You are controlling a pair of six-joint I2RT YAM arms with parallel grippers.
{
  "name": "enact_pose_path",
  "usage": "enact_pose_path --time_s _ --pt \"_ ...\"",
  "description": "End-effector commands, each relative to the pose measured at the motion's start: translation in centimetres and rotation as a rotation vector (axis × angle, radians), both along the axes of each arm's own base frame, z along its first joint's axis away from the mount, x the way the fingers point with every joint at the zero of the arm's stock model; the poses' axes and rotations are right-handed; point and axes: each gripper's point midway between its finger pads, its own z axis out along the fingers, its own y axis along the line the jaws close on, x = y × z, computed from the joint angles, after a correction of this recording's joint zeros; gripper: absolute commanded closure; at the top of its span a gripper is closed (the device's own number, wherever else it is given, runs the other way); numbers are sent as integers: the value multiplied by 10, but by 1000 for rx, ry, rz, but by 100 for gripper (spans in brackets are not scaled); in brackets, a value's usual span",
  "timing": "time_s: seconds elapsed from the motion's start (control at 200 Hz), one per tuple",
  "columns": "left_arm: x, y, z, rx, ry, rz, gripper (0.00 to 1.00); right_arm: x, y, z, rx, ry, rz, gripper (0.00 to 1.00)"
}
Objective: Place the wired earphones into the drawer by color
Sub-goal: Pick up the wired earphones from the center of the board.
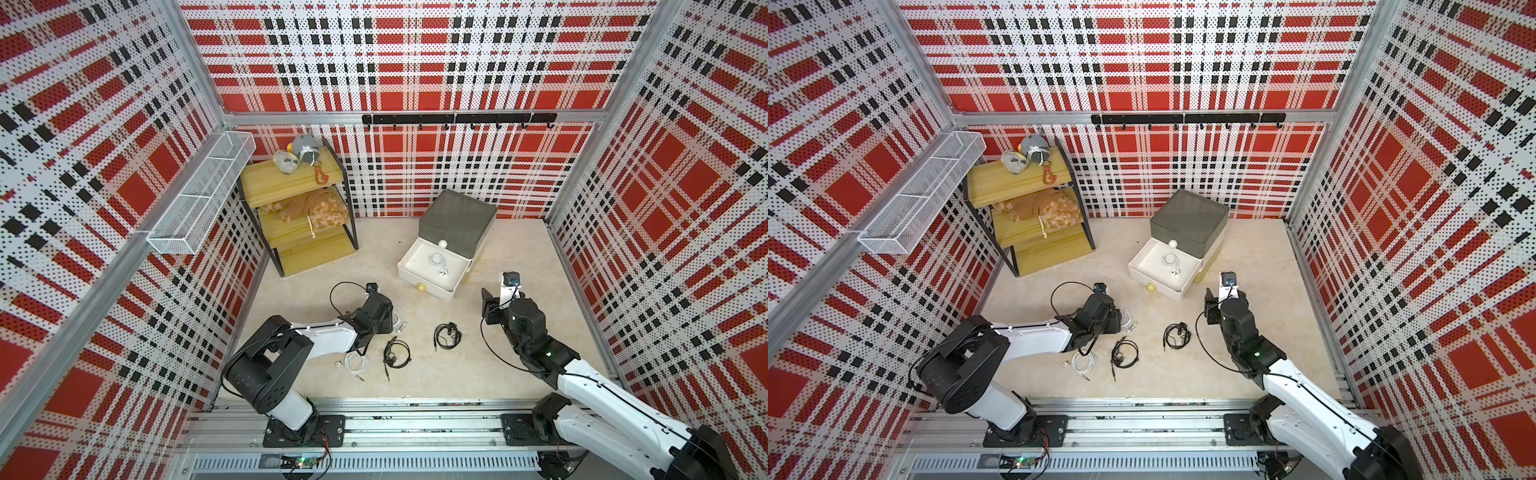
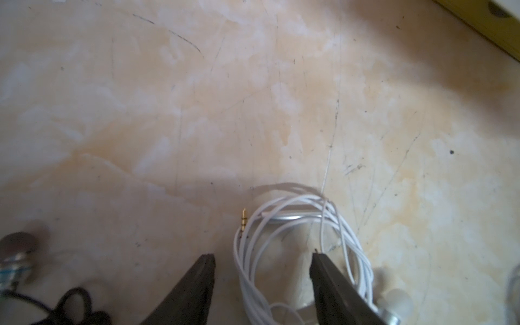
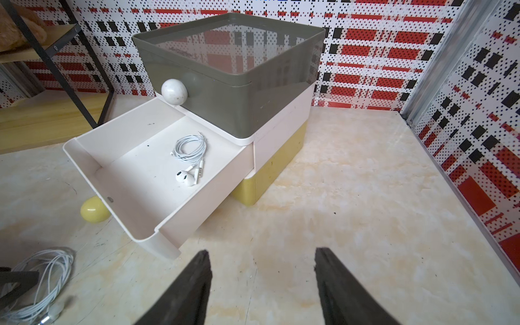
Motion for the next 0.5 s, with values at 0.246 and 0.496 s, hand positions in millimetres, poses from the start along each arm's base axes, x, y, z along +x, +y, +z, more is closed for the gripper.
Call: enact_pose_path --time_s 0.246,0.496 --pt "2 0 -3 41 12 -2 50 -2 -8 4 8 -29 -31 35" --pt "4 -3 -3 46 23 -1 65 -5 -7 5 15 -33 -20 35"
